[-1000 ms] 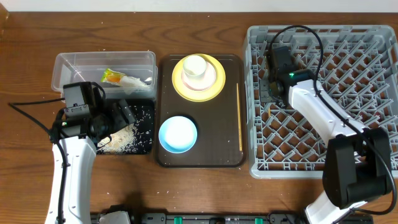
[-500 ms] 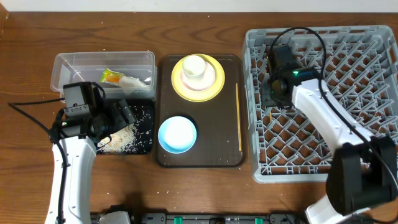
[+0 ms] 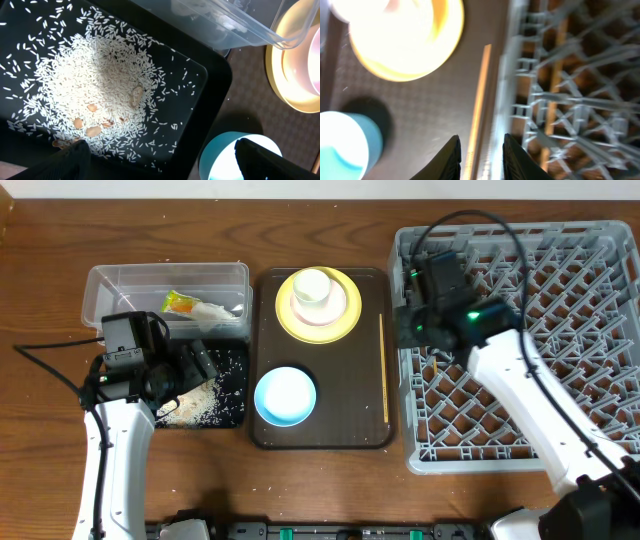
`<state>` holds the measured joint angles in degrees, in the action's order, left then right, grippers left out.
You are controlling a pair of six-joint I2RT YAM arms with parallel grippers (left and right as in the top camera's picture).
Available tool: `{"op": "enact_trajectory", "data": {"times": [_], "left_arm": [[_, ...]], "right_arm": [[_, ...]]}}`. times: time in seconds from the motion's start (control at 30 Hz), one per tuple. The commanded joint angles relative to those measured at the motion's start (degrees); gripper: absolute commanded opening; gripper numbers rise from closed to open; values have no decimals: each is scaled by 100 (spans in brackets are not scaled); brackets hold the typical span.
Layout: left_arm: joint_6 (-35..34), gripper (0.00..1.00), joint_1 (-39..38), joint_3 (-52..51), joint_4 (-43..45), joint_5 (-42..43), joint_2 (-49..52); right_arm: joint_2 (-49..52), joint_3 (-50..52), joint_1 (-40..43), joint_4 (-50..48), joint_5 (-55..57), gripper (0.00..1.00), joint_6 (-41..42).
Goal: Sort waste into correct bins and load items into the dishwasher rack
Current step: 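Release the chopstick in the rack and lift right gripper, then move right gripper to the second chopstick and grasp it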
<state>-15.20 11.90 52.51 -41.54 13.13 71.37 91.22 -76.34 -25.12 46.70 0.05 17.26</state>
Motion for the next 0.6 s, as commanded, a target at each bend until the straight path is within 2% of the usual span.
{"op": "enact_trajectory", "data": {"times": [0.0,0.17,0.57], "left_arm": [[4,95,20,109,2,-33,11],[4,95,20,109,4,-33,11],[4,95,20,109,2,-33,11]], "right_arm": [[179,-48,-376,2,396,27,503],[581,-46,-846,-11,1432,29,1172],[1725,-46,-981,-267,1471,32,1403]]}}
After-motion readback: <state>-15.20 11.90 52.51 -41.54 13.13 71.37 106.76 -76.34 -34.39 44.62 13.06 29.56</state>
